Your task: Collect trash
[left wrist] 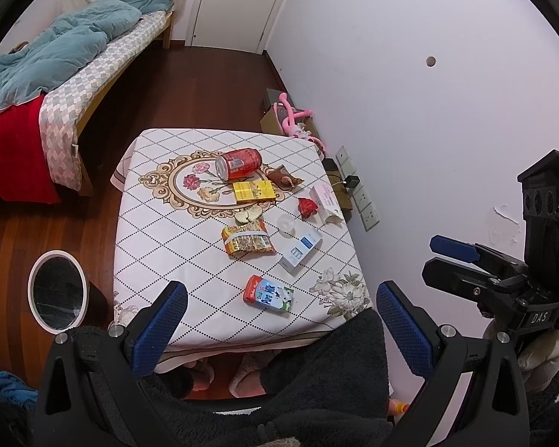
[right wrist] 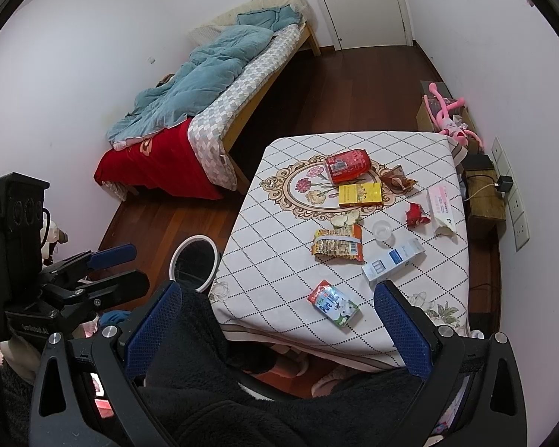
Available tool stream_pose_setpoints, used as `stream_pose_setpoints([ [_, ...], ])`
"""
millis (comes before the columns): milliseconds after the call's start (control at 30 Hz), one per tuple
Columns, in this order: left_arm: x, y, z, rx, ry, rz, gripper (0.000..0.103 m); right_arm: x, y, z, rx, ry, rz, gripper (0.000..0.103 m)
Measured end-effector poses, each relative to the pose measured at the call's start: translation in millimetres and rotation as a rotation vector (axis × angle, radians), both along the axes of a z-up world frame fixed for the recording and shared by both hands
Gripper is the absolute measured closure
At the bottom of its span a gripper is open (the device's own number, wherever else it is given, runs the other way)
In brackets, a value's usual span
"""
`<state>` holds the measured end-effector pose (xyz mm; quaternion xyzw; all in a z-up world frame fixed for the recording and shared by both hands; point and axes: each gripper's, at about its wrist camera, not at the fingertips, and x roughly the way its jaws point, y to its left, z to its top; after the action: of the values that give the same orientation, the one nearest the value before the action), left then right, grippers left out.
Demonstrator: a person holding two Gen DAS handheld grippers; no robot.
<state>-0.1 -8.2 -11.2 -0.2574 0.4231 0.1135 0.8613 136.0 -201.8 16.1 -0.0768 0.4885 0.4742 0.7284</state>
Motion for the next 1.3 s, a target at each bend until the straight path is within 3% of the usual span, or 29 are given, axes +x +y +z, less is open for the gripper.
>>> stream_pose_setpoints([
  [1067, 1.5, 7.4, -8.5, -0.016, 0.027, 0.013, 0.000, 6.0, 0.1, -5.3, -0.023, 0.019, -0.008, 0.000],
  [1133, 5.2, 9.4, -14.3, 0.004, 0.040, 0.033, 0.000, 6.5, -0.2, -5.9, -0.021, 0.021, -0.011, 0.000],
  [1300, 24.2, 29.2, -59.3, 0.189, 0.144, 0.185, 0.000, 20.5, 3.5, -29.9, -0.041, 0.027, -0.119, 0.000],
])
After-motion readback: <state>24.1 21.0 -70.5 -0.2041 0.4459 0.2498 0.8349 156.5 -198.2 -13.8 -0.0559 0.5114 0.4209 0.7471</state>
